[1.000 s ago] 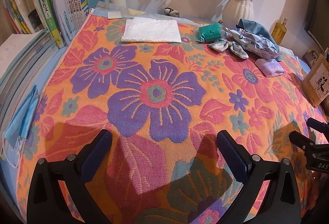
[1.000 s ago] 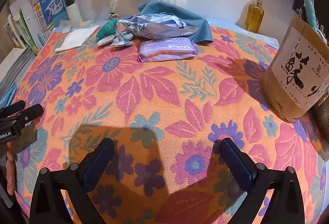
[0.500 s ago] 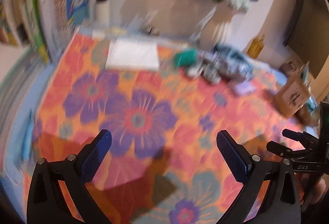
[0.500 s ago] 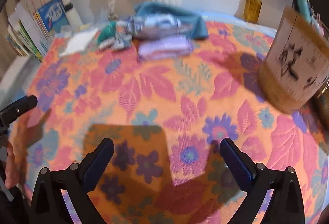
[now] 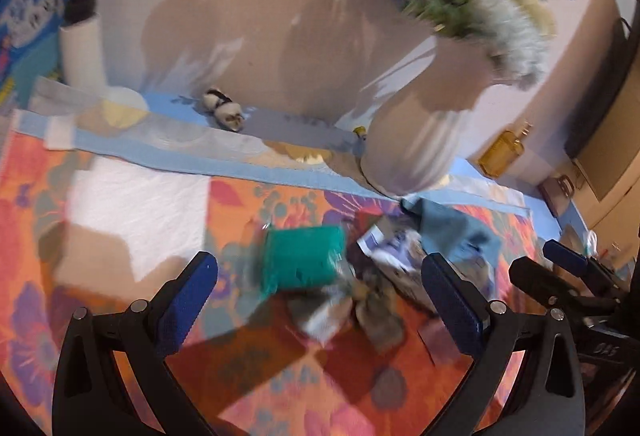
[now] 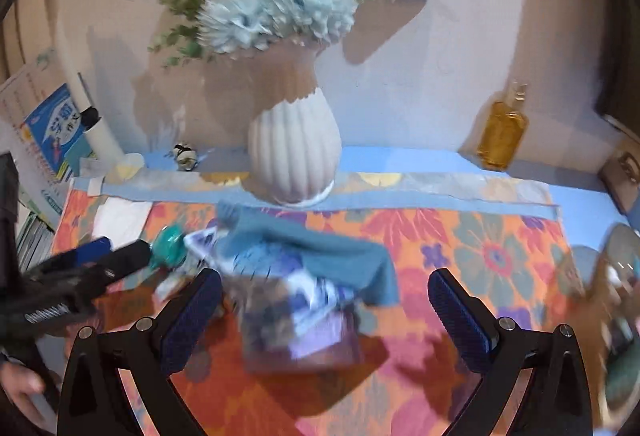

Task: Organize soft objects

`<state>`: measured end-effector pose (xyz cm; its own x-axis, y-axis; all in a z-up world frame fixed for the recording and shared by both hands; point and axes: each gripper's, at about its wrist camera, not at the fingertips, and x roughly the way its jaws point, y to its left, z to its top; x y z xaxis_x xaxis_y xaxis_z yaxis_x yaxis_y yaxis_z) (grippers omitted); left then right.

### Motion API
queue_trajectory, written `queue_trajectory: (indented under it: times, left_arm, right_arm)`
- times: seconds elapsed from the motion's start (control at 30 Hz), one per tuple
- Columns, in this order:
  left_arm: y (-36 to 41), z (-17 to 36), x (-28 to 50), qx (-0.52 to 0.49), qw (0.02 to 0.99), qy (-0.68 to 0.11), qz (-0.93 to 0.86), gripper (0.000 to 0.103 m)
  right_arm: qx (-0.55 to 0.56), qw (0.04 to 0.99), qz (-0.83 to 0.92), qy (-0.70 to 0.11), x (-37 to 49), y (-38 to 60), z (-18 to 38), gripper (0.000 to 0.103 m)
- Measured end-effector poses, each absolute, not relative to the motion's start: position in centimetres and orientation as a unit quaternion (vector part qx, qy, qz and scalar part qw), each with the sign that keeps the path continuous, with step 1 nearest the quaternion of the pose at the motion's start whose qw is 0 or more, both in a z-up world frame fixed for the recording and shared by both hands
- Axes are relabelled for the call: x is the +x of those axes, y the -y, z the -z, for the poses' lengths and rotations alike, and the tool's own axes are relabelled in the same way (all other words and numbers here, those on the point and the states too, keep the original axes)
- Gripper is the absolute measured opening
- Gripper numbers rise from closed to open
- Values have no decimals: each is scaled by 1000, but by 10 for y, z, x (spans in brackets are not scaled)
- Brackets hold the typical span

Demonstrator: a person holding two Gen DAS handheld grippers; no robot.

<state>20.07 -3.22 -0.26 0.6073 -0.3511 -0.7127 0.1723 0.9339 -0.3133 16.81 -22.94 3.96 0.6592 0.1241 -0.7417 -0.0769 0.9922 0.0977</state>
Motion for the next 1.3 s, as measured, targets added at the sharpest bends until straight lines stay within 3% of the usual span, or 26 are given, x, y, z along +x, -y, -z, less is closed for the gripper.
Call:
queue_trajectory:
  times: [0.1, 0.17, 0.2, 0.23, 0.27, 0.3, 0.33, 0.37, 0.97, 1.07, 1.3]
  left_arm:
    - [35, 22, 207, -123, 882, -428, 155, 96]
    - [39, 29, 209, -111, 878, -440, 151, 82]
    - [39, 27, 208, -105, 882, -435, 145, 78]
    - [41, 26, 207, -102, 885, -429, 151, 68]
    - [44, 27, 207, -99, 882, -431, 163, 42]
    - [47, 29, 206, -94, 878, -438, 170, 23]
    - [49, 28, 206, -91, 877, -437, 180, 17]
    - [51, 24, 201, -81, 887, -422, 171, 16]
    - [39, -26, 155, -96, 922, -316, 203, 16]
    - [40, -34, 122, -61, 933, -305, 179, 16]
    - [20, -21, 25, -61, 911, -370, 174, 16]
  right_arm:
    - [38, 908, -75, -409, 187, 229, -28, 103]
    - [48, 907, -86, -410, 195, 229, -18, 102]
    - [55, 905, -90, -413, 198, 229, -12, 91]
    - [62, 903, -93, -416, 199, 229, -6, 78]
    - [75, 902, -101, -414, 198, 229, -1, 55]
    - [96, 906, -109, -398, 194, 233, 1, 38]
    - [106, 909, -109, -387, 191, 236, 2, 28]
    - [102, 913, -99, -382, 187, 239, 3, 14]
    - [23, 977, -37, -209, 116, 226, -63, 12]
    - [31, 977, -23, -209, 80, 233, -60, 12]
    - [77, 955, -62, -278, -20, 268, -23, 12]
